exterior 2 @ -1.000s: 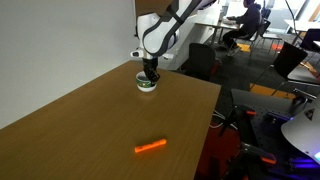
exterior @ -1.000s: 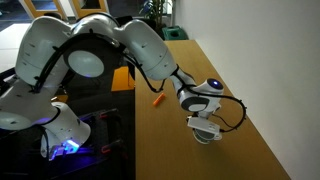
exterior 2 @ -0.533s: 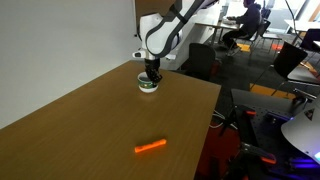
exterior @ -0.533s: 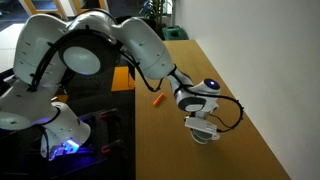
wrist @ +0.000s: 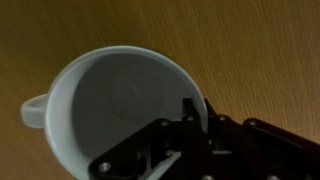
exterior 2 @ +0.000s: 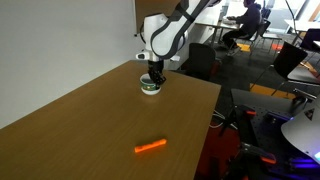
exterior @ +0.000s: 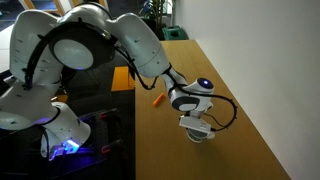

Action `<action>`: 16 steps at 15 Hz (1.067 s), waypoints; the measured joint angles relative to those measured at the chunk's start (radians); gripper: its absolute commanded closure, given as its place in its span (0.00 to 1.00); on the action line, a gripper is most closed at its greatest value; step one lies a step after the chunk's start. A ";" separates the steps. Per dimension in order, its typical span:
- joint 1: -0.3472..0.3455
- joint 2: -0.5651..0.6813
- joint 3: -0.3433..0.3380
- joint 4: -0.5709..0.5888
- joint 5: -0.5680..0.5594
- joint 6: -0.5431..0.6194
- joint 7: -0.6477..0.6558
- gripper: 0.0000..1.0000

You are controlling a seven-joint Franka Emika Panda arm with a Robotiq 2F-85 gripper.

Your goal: Move the cup slightly to the bottom on the table

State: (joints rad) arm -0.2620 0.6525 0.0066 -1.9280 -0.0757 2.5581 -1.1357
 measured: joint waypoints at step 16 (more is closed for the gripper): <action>0.010 -0.168 0.008 -0.333 0.000 0.178 0.036 0.97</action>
State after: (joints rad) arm -0.2518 0.4845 0.0148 -2.2611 -0.0757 2.7363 -1.0998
